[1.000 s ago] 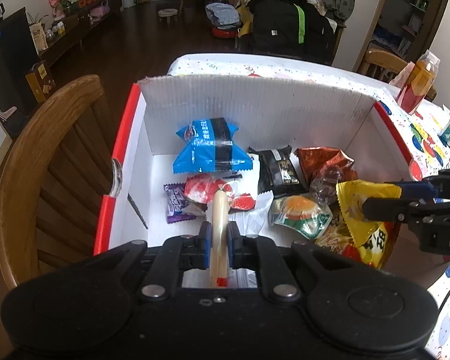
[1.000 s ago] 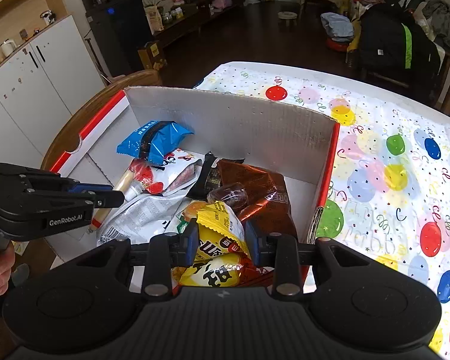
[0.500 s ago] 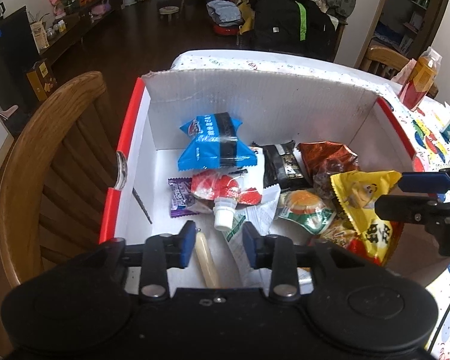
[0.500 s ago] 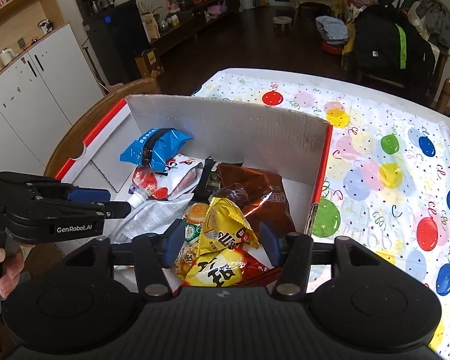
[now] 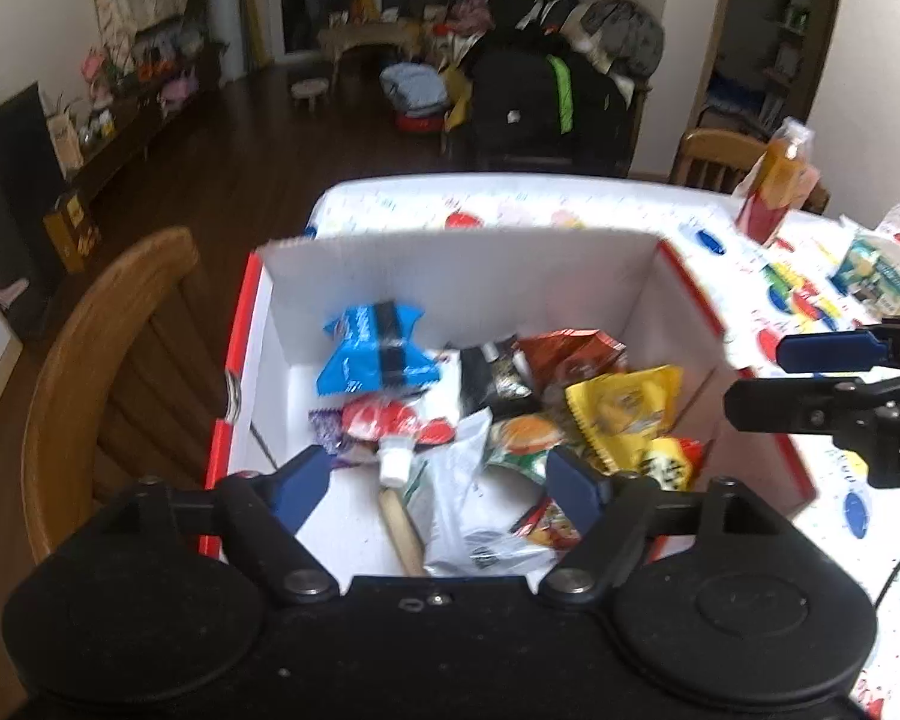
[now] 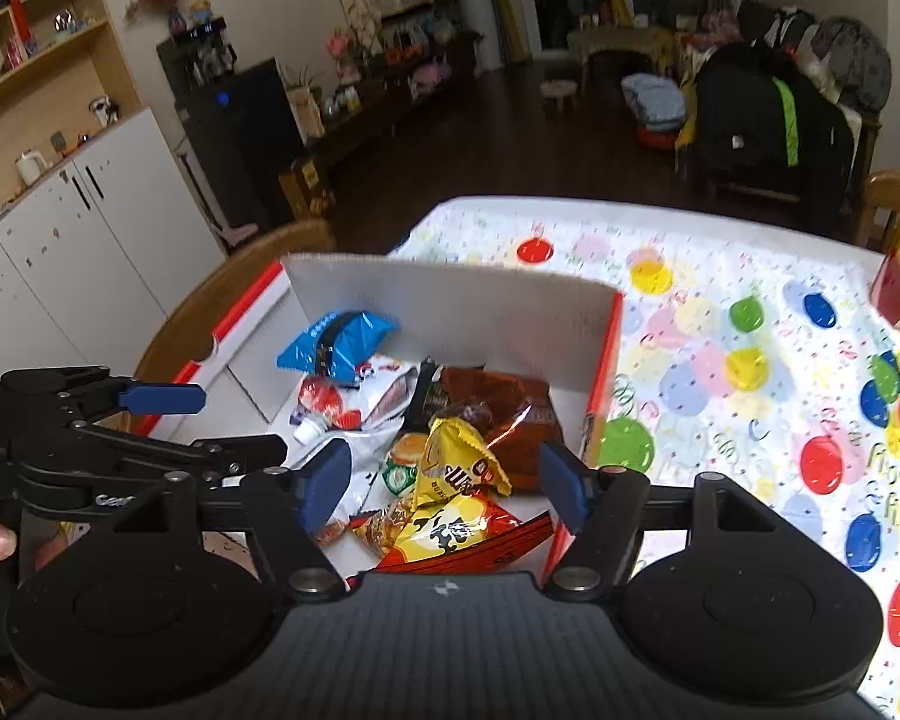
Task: Organize snacks
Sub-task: 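Withdraw both tools from the box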
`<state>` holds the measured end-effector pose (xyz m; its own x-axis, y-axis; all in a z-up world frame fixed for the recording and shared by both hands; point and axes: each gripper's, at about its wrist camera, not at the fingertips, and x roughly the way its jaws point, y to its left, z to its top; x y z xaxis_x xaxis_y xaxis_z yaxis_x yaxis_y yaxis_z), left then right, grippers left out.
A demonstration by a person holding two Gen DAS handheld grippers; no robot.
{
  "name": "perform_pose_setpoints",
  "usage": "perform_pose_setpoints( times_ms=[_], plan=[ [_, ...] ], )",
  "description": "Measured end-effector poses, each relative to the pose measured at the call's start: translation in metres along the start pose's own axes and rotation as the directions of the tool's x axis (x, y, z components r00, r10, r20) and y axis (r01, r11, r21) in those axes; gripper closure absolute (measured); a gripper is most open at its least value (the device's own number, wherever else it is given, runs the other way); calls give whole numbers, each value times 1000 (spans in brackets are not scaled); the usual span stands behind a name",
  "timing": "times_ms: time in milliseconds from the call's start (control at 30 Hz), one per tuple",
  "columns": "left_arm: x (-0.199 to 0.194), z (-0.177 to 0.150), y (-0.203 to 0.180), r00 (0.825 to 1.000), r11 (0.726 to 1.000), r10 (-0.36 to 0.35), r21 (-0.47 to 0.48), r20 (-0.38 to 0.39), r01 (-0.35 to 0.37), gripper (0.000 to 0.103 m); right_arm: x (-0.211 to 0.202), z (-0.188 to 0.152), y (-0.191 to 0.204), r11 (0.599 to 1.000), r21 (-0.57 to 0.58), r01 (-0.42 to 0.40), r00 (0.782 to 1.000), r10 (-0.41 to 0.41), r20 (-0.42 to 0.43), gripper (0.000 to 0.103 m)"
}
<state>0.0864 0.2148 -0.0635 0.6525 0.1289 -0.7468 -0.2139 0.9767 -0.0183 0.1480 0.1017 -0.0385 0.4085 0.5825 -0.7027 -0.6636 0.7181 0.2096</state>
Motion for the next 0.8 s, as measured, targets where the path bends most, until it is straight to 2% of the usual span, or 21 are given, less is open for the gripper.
perform_pose_setpoints(
  times_ms=[267, 500, 633, 800],
  plan=[
    [-34, 0, -8, 997, 1000, -19, -19, 75, 20, 11, -32, -4, -1, 1000, 25, -7, 998, 5, 60, 29],
    [-58, -4, -14, 993, 999, -25, -38, 112, 29, 5, -58, -13, 2, 999, 21, -24, 996, 22, 91, 29],
    [-70, -7, -15, 991, 997, -38, -56, 132, 46, 2, -68, -18, 7, 1000, 17, -11, 994, 9, 107, 20],
    [-80, -12, -15, 989, 995, -47, -75, 140, 58, 1, -79, -23, 11, 1000, 17, -9, 991, 7, 131, 19]
  ],
)
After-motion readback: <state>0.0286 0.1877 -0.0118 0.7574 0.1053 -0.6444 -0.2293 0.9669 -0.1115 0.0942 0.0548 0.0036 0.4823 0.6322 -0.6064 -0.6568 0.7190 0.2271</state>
